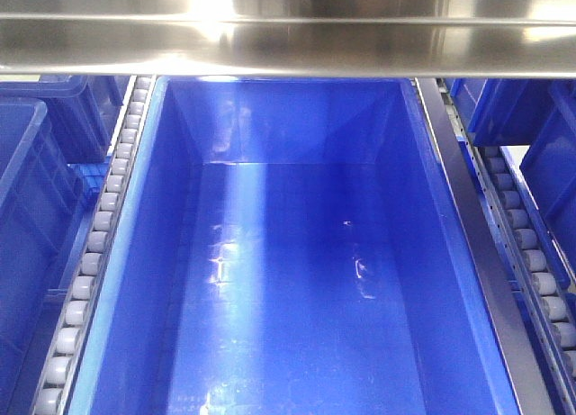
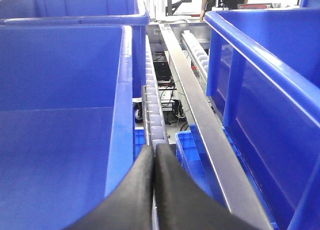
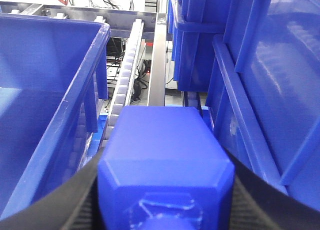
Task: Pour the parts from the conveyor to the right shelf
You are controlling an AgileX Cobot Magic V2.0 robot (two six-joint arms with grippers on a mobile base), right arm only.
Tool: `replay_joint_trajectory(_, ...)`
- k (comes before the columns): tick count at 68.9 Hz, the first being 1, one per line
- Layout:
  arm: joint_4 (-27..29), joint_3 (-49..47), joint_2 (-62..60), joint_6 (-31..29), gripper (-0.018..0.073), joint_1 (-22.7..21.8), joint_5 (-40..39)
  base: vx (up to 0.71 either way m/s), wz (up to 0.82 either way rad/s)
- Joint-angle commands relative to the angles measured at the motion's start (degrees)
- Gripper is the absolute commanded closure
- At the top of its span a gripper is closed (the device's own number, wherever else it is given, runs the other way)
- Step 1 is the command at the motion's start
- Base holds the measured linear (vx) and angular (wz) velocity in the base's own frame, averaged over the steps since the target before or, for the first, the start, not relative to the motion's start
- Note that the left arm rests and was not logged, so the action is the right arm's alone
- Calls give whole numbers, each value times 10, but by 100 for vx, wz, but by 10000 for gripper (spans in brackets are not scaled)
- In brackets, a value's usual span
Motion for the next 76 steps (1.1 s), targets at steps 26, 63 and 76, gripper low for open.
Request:
replay_joint_trajectory(26, -4, -15, 7, -6, 565, 0, -47, 0, 0)
replay_joint_trajectory(63, 31, -15, 7, -6, 565, 0, -51, 0, 0)
replay_joint_trajectory(76, 33, -17, 21, -6, 565, 1, -55, 0, 0)
